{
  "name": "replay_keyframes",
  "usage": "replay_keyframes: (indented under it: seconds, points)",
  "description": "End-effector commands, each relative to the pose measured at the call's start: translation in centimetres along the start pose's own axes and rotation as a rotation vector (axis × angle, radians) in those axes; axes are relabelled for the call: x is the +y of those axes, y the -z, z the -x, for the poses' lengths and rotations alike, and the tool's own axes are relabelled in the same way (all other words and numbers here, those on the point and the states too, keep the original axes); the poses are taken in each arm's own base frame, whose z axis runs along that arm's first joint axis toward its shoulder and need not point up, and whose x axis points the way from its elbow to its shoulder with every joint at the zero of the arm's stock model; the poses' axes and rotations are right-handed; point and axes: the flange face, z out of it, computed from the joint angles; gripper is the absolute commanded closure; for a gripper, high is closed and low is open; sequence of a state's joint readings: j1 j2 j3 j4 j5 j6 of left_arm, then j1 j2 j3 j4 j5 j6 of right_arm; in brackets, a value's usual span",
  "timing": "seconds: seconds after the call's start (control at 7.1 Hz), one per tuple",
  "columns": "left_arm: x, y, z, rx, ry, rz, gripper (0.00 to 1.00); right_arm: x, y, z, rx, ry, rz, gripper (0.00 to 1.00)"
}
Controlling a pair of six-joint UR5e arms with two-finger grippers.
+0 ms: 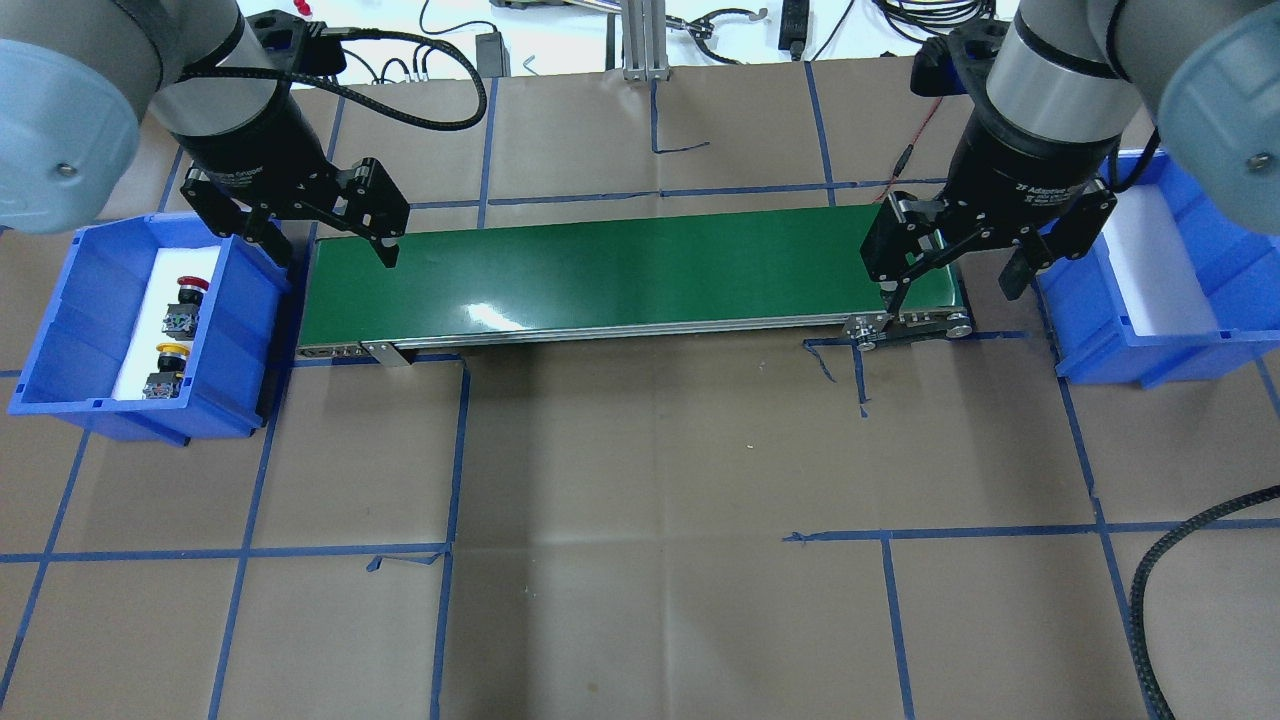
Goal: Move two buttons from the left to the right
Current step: 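Move the left gripper over the blue bin holding the buttons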
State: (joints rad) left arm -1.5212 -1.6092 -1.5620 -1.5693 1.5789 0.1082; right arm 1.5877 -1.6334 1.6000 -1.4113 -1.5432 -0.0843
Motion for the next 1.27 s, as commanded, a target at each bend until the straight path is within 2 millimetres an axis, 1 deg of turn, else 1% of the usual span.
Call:
replay_keyframes:
  seconds: [0.0, 0.14, 0.28, 0.42, 0.56, 0.7, 0.99, 1.13]
  points:
    - [-1.5, 0.5, 10.3, 0.000, 0.082, -0.022, 0.00, 0.0, 0.0, 0.0, 0.000, 0.000, 0.001, 0.00]
    - [-0.9, 0.4, 15.8, 0.001, 0.089, -0.017, 0.00, 0.0, 0.0, 0.0, 0.000, 0.000, 0.000, 0.00]
    - [-0.1, 0.1, 20.6, 0.000, 0.079, -0.014, 0.00, 0.0, 0.0, 0.0, 0.000, 0.000, 0.000, 0.00]
    - [1.0, -0.6, 25.0, 0.005, 0.113, -0.003, 0.00, 0.0, -0.1, 0.0, 0.000, 0.000, 0.003, 0.00]
    - [1.6, -1.4, 29.3, 0.008, 0.133, -0.004, 0.00, 0.0, -0.1, 0.0, 0.000, 0.000, 0.001, 0.00]
    - [1.6, -2.6, 31.2, 0.014, 0.137, 0.002, 0.00, 0.0, -0.1, 0.0, 0.000, 0.000, 0.003, 0.00]
    - [0.7, -4.9, 32.2, -0.010, 0.110, -0.030, 0.01, 0.0, 0.2, 0.0, 0.002, 0.000, -0.003, 0.00]
    - [-0.1, -7.1, 32.8, -0.007, 0.108, -0.026, 0.01, 0.0, 0.2, 0.0, 0.002, 0.000, -0.003, 0.00]
